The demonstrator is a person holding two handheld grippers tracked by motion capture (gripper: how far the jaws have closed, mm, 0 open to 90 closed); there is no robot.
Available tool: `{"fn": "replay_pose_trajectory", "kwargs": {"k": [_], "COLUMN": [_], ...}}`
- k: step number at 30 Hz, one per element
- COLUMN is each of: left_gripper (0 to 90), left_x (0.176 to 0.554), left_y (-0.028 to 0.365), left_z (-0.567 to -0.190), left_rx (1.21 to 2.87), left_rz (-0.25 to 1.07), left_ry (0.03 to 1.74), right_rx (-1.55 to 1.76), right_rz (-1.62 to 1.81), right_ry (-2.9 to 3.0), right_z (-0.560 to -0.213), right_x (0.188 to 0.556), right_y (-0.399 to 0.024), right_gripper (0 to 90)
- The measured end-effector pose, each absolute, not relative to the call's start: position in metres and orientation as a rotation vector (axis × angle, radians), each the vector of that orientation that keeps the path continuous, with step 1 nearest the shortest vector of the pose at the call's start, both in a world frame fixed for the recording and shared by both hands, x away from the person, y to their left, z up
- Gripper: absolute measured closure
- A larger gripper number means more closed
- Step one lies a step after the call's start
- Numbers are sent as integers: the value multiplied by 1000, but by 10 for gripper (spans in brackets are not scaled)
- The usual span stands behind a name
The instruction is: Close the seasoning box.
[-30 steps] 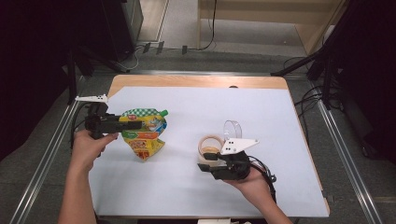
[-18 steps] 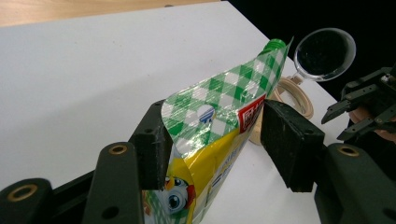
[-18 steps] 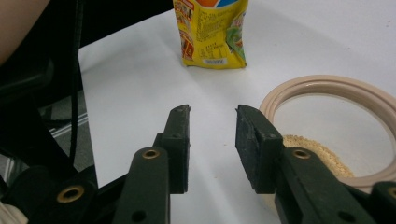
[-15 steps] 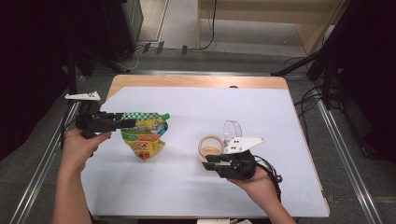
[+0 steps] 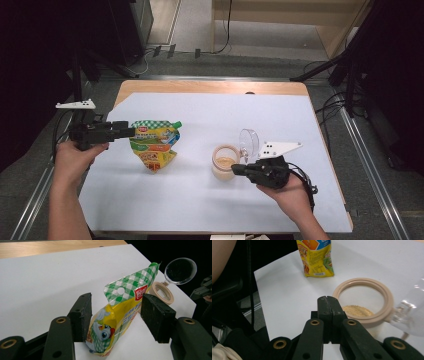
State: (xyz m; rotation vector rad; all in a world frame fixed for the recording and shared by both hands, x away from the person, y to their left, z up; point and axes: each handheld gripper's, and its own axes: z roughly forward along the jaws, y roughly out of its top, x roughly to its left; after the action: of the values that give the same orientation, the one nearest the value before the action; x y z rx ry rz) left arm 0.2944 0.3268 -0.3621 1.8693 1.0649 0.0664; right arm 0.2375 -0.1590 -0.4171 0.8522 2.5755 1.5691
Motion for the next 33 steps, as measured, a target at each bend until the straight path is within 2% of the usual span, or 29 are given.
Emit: {"fn": "replay_pose_trajectory", "kwargs": {"k": [13, 23, 33], "left_gripper": [425, 423, 417], "left_x": [281, 280, 290], "left_y": [348, 361, 359], "left_z": [-364, -381, -402], "left_rx": [1861, 1875, 1895], "left_rz": [108, 162, 207], "left_ry": [1133, 1183, 1214], "right_rx": [898, 1025, 1070], "right_rz": [1535, 1533, 1509], "right_ry": [2449, 2323, 2362], "right_z": [-396, -397, -418], "right_x": [243, 257, 268], "right_y": [-198, -223, -208], "right_gripper": [900, 900, 900]}}
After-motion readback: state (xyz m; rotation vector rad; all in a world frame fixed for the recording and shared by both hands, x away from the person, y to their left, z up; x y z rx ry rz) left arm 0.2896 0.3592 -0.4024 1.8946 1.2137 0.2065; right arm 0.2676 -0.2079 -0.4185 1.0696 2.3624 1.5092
